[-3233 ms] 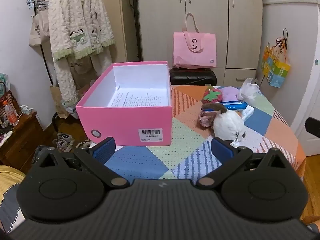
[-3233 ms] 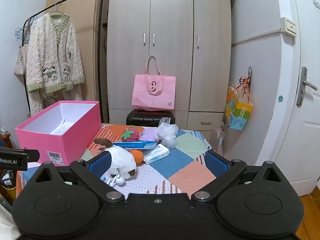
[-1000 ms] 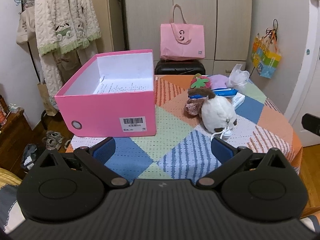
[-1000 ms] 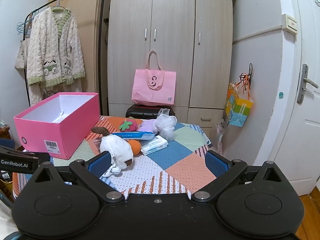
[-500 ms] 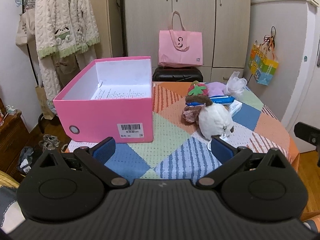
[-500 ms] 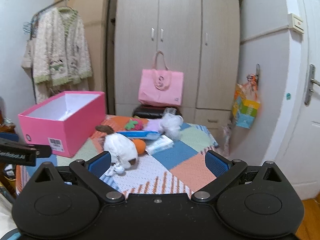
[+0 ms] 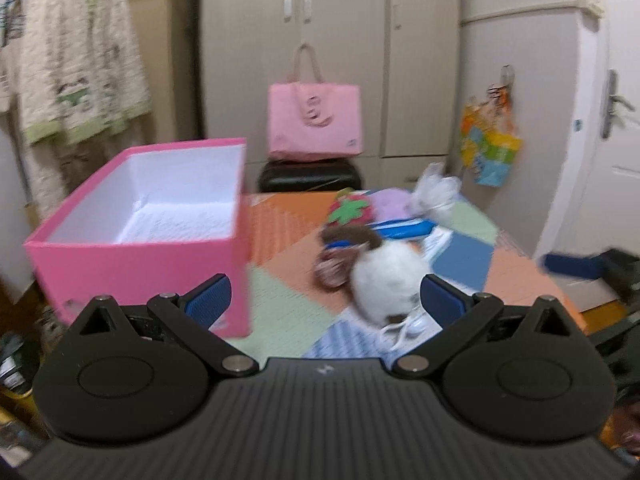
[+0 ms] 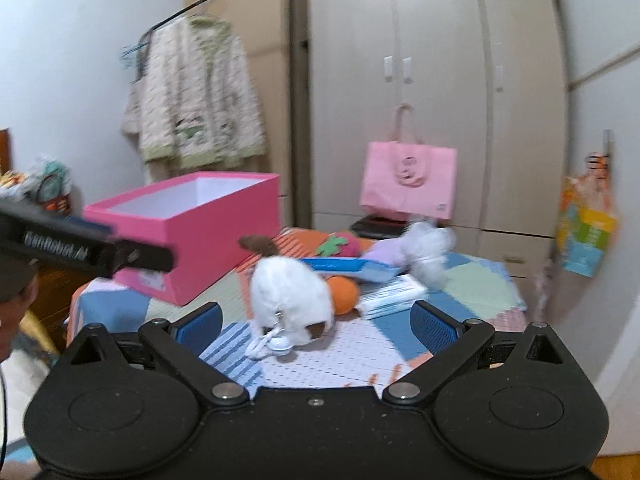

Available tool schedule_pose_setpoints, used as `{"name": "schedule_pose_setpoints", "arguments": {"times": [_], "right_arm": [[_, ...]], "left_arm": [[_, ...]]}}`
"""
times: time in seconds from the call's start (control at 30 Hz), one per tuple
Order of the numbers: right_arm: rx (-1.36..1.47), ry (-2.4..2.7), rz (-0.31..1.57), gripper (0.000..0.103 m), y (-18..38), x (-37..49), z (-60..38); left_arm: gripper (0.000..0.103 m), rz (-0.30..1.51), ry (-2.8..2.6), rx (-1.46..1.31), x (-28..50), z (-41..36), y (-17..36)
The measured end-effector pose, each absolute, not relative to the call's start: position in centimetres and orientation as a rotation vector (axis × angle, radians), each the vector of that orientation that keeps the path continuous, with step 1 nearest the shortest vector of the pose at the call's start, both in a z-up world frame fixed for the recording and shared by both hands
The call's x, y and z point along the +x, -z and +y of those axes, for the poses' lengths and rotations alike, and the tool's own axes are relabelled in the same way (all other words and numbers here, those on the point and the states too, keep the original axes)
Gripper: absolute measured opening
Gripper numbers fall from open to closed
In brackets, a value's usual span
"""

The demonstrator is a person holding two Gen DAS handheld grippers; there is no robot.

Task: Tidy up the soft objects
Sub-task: 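Grasp the white plush dog with the left and right grippers together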

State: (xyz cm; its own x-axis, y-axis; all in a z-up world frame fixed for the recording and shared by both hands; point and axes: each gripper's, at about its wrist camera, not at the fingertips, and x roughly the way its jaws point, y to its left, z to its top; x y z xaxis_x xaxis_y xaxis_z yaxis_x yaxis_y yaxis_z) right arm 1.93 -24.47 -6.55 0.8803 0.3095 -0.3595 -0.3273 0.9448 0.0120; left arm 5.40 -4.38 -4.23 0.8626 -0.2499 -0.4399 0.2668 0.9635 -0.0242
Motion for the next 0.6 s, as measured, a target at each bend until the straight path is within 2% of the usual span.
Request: {"name": "schedule_pose_setpoints", "arguments": {"times": [0.27, 0.5, 0.6], "right_arm": [[-0.019, -0.464, 0.451, 0.101, 10.0, 6.9, -23.3], [-0.048, -0.475, 0.487, 0.098, 12.2, 10.0, -22.4], [-0.02, -0.478, 0.508, 0.097, 12.7, 11.3, -22.4]], "left_arm": [[0.098, 0.503, 0.427, 0.036, 9.3, -7.6, 6.5], [0.078, 0.592, 0.48, -0.038, 12.9, -7.8, 8.9], [0.075, 0.626, 0.497, -0.098, 14.1, -7.5, 9.5]]}}
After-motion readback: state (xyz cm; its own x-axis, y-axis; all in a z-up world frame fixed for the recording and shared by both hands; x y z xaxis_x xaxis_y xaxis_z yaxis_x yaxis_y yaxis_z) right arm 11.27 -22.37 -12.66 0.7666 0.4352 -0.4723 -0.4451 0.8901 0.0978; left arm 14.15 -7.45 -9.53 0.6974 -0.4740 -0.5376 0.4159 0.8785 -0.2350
